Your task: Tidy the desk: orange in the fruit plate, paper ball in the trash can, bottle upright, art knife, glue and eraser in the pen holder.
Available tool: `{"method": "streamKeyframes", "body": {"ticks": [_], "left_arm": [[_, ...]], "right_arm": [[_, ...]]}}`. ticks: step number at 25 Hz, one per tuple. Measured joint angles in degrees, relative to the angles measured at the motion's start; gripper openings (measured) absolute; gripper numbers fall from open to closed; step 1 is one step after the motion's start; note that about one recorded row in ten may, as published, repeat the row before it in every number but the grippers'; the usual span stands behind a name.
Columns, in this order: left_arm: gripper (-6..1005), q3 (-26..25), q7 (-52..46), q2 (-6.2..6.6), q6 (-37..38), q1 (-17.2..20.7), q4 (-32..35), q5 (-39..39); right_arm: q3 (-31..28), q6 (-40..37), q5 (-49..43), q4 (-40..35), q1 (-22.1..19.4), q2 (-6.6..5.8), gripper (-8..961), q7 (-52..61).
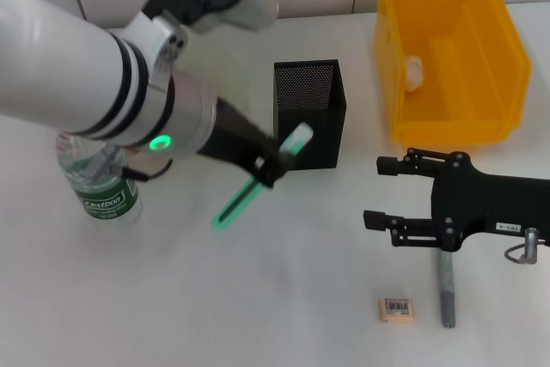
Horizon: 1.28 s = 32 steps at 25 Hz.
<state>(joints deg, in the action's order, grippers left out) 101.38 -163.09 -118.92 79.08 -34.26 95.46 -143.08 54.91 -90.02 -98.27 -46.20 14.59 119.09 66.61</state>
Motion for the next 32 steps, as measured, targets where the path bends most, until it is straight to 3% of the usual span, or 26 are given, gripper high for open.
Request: {"method": "streamKeyframes", "body": {"ticks": [6,13,20,32], "left_arm": [[222,-2.94,1.36,0.09,-5.65,2.72,4.72,3.17],[232,-4.05,8.02,0.15,-19.43,7.18,5.0,11.03],[242,0.7,14.11,0.06,-36.63,8.2,-3.58,17.71],[258,7.64,15.63,-0.17,-56.31,7.09,-15.68,18.07]], "right_arm": [[-0.5,0.14,-0.15,0.2,-0.12,0.0,767,0.0],[-0.52,0.74,-0.09,0.27,-0.19,0.0,767,0.0],[-0.6,1.1,0.01,0.45,0.07,0.0,766,0.0],[-1.33,1.26,0.09,1.18,0.35,0.0,766,0.0]]}}
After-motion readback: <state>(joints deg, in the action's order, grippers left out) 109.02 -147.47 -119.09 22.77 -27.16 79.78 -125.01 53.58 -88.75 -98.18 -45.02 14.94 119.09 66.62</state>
